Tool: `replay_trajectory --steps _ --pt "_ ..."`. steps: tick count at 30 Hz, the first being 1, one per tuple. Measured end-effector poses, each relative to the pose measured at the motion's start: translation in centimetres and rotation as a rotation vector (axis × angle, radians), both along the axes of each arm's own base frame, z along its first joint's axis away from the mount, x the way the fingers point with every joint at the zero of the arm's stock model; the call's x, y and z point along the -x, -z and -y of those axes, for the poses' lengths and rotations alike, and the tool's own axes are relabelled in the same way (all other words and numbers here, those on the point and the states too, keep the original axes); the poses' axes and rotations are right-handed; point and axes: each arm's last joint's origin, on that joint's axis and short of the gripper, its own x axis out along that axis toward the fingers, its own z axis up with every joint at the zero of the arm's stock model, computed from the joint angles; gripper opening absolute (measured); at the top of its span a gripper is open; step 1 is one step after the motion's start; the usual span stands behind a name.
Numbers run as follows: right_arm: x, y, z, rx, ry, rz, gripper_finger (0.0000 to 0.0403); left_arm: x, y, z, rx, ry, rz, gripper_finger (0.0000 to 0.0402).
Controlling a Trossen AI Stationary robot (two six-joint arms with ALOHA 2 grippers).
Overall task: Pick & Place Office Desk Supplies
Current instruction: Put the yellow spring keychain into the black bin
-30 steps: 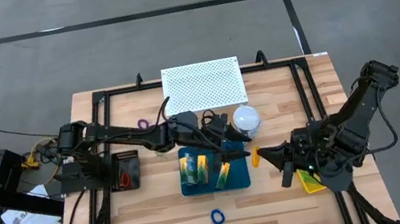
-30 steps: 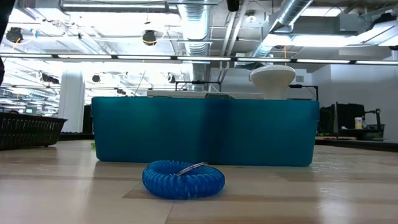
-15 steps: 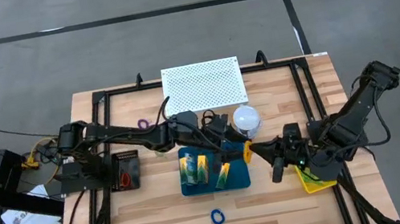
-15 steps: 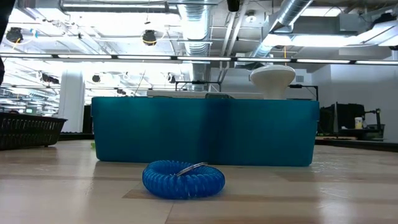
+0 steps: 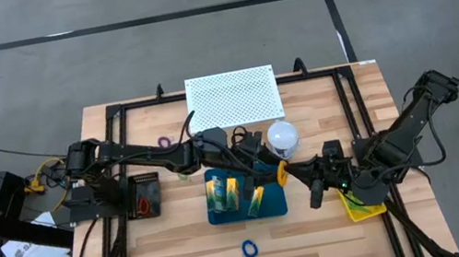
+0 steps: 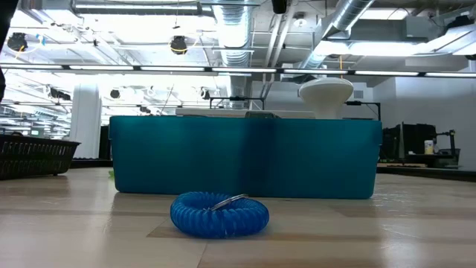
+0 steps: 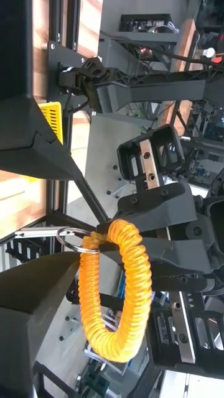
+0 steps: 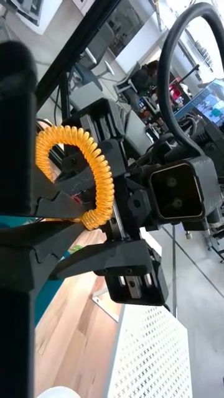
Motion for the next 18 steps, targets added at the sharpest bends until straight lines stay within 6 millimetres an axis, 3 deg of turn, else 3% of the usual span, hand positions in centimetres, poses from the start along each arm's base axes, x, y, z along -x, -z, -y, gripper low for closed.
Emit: replay_trajectory --steps 7,18 --pt "-0.12 0.01 0.19 0.001 0.008 -0.002 0.0 0.0 0.0 0.0 0.023 0.001 -0.008 0.0147" --pt "-0.32 0.79 0.18 -0.027 -0.002 0.006 0.0 0.05 -0.06 0.15 0.026 0.03 0.0 0.0013"
